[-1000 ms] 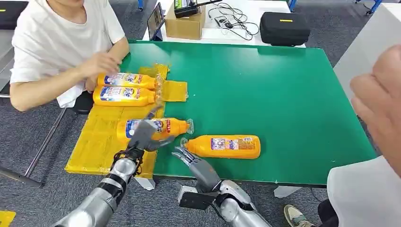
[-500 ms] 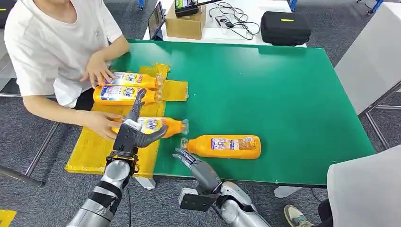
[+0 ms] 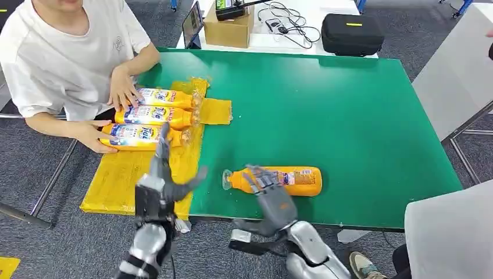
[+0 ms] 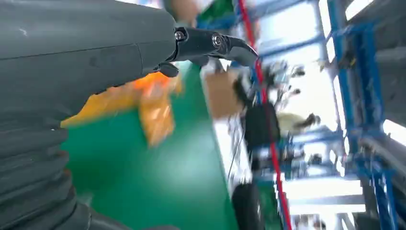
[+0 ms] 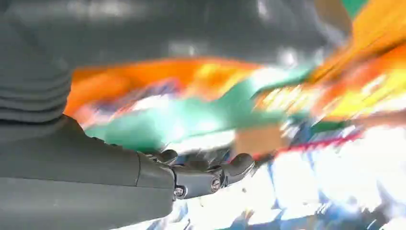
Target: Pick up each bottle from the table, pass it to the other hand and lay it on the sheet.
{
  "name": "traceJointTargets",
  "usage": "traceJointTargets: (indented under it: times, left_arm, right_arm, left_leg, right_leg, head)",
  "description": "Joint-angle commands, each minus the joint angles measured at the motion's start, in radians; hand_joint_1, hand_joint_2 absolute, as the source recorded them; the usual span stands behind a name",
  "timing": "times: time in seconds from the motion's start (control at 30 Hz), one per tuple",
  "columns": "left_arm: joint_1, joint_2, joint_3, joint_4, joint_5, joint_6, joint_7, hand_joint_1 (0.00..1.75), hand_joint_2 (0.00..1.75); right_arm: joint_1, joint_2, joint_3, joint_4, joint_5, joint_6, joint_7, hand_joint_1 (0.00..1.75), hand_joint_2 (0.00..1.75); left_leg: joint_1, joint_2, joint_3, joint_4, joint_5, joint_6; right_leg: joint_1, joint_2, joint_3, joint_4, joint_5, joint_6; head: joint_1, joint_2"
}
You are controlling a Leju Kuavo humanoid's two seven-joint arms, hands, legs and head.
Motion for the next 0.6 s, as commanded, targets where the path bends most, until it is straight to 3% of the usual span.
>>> traceJointTargets:
  times: [0.03, 0.2, 0.6]
  left_arm:
    - [0.132, 0.004, -0.141, -0.009, 0.031, 0.050, -0.017, 0.00, 1.75]
    - [0.114, 0.008, -0.153, -0.001, 0.025, 0.042, -0.002, 0.00, 1.75]
    - [0.083, 0.027, -0.172, 0.046, 0.018, 0.034, 0.002, 0.00, 1.75]
  right_arm:
    - [0.068, -0.094, -0.286, -0.037, 0.062, -0.011, 0.070, 0.00, 1.75]
    - [0.008, -0.067, -0.308, 0.079, 0.050, 0.005, 0.040, 0.00, 1.75]
    - [-0.037, -0.042, -0.291, 0.156, 0.041, 0.058, 0.041, 0.00, 1.75]
  left_leg:
    - [-0.001, -0.002, 0.004, -0.001, -0.002, 0.000]
    - [-0.001, 0.000, 0.006, 0.000, -0.004, 0.000]
    - [0.000, 0.002, 0.008, -0.001, -0.005, -0.001]
  right_leg:
    - [0.000, -0.003, 0.005, -0.001, -0.002, -0.001]
    - [0.000, -0.002, 0.007, 0.000, -0.004, 0.000]
    - [0.000, 0.000, 0.009, -0.001, -0.005, 0.000]
  head:
    - [0.000, 0.000]
    - [0.000, 0.000]
    - [0.000, 0.000]
